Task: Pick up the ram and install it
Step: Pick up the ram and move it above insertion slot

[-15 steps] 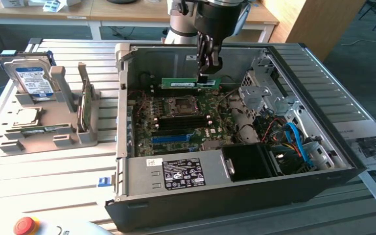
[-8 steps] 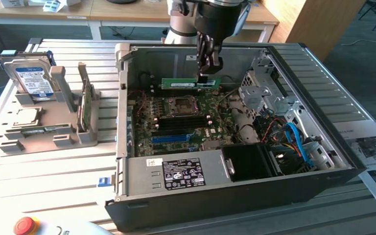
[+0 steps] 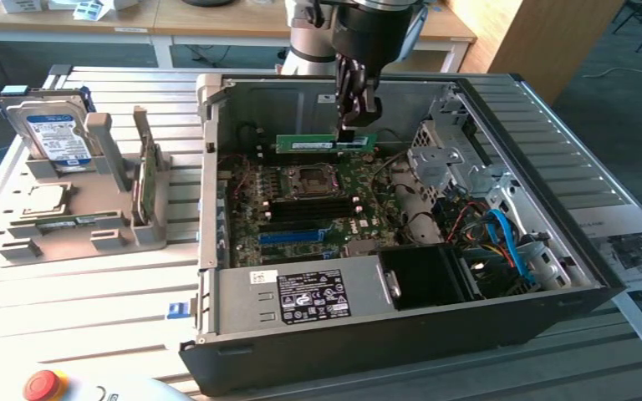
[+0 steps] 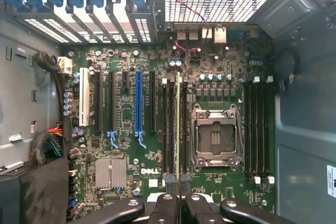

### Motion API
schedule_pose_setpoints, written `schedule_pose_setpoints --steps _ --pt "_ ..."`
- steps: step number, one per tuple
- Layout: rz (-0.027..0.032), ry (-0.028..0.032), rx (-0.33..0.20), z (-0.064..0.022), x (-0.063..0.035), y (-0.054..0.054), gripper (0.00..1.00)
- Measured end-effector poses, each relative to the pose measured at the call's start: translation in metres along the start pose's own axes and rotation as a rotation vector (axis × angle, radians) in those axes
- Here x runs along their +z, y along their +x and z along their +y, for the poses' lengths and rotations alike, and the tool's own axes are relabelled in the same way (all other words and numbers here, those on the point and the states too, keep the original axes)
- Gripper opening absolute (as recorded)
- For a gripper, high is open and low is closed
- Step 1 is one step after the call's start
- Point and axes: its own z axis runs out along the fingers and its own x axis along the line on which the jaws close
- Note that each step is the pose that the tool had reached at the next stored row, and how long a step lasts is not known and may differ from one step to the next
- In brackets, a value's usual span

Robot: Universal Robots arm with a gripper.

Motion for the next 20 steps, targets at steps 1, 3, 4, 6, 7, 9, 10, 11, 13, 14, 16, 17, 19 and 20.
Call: schedule_pose_setpoints --steps 1,3,4,6,7,9,10,11,13,14,16,17,19,20 --pt "0.0000 0.0000 0.000 0.0000 0.0001 0.000 0.12" --pt "-0.0001 0.0001 0.000 -0.0001 0.0015 0.000 0.12" --pt "0.0000 0.0000 0.000 -0.0001 0.0026 0.000 0.12" --pt "-0.0001 0.0001 0.000 -0.0002 0.0058 0.000 0.12" --pt "0.0000 0.0000 0.000 -0.0002 0.0076 0.000 0.12" --pt "0.0000 0.0000 0.000 -0.0004 0.0111 0.000 0.12" --pt "0.0000 0.0001 0.000 -0.0004 0.0130 0.000 0.12" --pt "-0.0001 0.0000 0.000 -0.0005 0.0149 0.000 0.12" --pt "0.0000 0.0000 0.000 -0.0005 0.0185 0.000 0.12" --pt "-0.0001 0.0000 0.000 -0.0006 0.0203 0.000 0.12" --pt "0.0000 0.0001 0.000 -0.0007 0.0239 0.000 0.12" --pt "0.0001 0.0000 0.000 -0.0007 0.0258 0.000 0.12" --pt "0.0000 0.0000 0.000 -0.0008 0.0294 0.000 0.12" --pt "-0.0001 0.0001 0.000 -0.0009 0.0313 0.000 0.12"
